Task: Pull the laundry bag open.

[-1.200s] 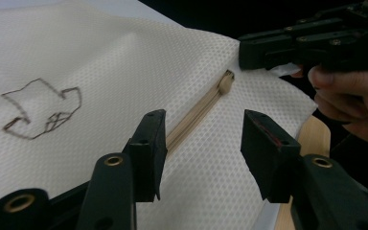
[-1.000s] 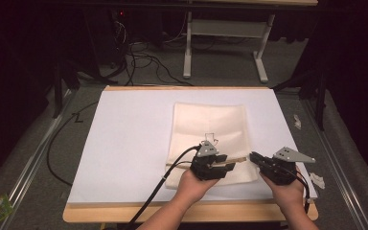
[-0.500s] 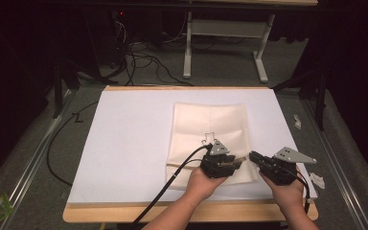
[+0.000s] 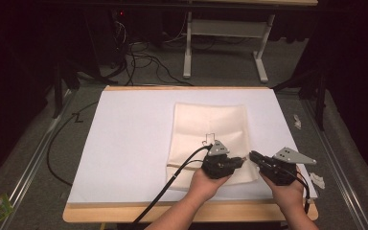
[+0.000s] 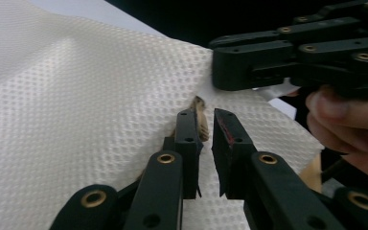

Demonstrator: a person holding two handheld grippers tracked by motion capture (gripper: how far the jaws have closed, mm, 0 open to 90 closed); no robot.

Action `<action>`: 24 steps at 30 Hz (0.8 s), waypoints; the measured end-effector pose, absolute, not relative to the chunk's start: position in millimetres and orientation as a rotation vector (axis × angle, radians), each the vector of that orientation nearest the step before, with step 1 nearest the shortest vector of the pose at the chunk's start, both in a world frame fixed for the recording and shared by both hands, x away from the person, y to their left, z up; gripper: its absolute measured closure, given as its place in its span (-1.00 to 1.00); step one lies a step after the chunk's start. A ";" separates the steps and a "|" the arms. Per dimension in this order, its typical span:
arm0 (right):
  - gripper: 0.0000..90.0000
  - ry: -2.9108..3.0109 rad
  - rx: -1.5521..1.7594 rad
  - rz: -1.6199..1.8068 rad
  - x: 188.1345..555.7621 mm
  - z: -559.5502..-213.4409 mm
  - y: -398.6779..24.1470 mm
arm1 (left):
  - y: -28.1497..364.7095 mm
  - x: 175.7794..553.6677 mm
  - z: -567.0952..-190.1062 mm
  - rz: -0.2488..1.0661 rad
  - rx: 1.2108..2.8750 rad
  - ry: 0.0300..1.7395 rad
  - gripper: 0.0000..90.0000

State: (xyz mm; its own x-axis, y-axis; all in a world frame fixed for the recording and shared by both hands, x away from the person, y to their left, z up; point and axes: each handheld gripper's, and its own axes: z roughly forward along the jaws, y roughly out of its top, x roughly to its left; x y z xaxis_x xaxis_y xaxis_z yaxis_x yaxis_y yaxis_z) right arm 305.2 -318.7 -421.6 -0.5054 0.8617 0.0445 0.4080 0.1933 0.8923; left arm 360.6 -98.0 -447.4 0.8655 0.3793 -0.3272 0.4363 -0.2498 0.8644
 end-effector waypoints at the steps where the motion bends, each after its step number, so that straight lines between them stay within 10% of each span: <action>1: 0.91 1.999 1.186 1.270 305.0 -421.3 -318.2 | -100.2 357.5 -447.5 -0.043 1.876 0.600 0.84; 12: 0.90 1.996 1.186 1.268 304.1 -421.3 -317.0 | -106.9 359.5 -452.0 -0.024 1.860 0.659 0.56; 24: 0.90 1.996 1.177 1.261 304.2 -421.8 -317.5 | -109.6 357.0 -452.7 0.019 1.864 0.639 0.93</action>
